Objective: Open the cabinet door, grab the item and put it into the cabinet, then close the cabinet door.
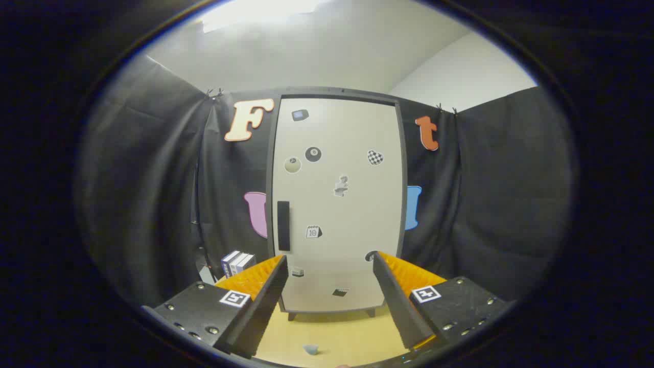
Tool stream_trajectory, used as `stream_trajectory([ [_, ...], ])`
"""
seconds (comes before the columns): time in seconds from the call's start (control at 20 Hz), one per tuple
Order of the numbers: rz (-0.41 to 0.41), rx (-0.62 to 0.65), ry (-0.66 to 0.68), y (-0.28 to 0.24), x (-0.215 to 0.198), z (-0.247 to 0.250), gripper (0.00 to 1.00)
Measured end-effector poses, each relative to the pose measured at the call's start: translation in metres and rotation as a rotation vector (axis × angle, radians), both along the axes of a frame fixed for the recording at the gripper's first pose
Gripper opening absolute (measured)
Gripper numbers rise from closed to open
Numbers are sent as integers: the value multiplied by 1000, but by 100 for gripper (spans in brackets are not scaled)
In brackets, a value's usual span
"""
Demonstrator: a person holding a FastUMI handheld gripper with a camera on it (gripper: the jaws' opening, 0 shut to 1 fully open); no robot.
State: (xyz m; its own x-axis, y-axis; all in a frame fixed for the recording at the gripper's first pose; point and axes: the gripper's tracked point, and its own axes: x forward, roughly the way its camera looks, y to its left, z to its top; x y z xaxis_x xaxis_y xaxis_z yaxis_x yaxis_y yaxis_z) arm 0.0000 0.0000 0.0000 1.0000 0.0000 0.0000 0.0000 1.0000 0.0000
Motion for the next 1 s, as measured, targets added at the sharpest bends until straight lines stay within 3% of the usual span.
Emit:
stream_trajectory([
  [1.0,27,0,25,8,14,-4,99],
])
